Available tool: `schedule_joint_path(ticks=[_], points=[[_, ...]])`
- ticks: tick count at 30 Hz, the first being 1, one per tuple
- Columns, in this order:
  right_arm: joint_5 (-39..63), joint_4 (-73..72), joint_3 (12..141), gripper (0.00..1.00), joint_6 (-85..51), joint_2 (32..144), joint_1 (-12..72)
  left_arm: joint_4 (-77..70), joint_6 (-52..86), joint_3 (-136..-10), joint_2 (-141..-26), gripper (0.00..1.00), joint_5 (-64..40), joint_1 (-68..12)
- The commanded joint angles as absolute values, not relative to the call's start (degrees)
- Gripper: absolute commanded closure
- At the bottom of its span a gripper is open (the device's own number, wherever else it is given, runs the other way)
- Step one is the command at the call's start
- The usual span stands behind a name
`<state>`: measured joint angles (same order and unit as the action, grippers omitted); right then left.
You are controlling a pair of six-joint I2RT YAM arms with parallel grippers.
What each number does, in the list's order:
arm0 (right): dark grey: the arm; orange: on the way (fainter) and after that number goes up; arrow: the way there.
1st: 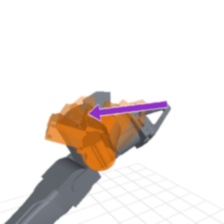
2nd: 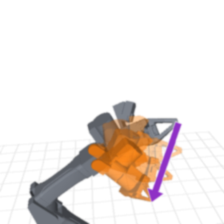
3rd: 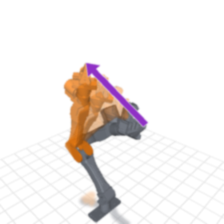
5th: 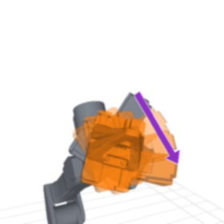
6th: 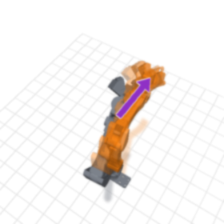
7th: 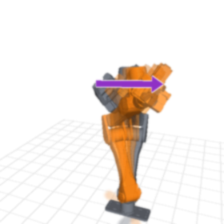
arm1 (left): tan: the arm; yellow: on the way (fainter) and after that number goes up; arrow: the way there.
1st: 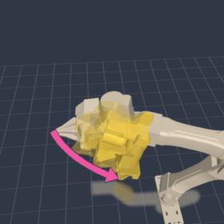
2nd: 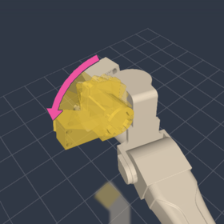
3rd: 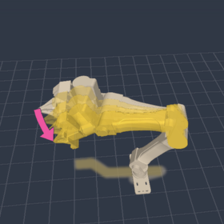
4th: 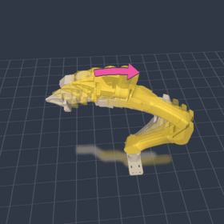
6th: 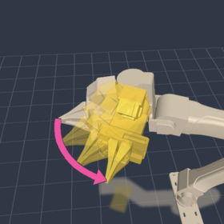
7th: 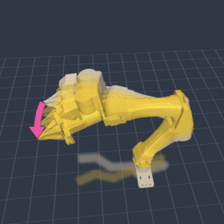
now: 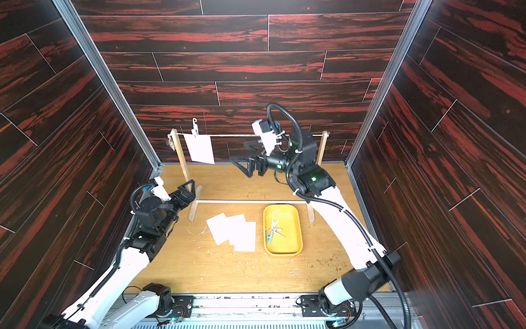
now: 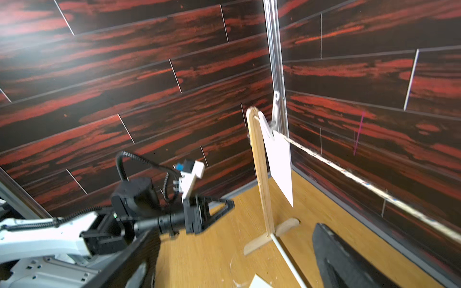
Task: Remove the postcards from the strings
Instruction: Move the clothesline to the center of the board.
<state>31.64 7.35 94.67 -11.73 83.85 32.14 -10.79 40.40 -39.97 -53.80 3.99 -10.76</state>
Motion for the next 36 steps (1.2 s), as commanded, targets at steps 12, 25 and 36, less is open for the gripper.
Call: schedule_joint_path(ticks=[12, 25, 36], points=[[27.3, 8.9, 75.9, 0.01, -9.6, 66.6, 32.4, -12.3, 24.6, -52.9, -69.3, 0.00, -3.1, -0.6], [28.1, 10.6, 72.2, 0.01, -9.9, 61.8, 32.4, -15.4, 20.7, -62.4, -79.8, 0.00, -13.5, 0.4], [27.8, 9.9, 71.0, 0.01, -10.4, 62.3, 32.4, -21.0, 26.0, -62.5, -82.6, 0.10, -24.8, 0.0]])
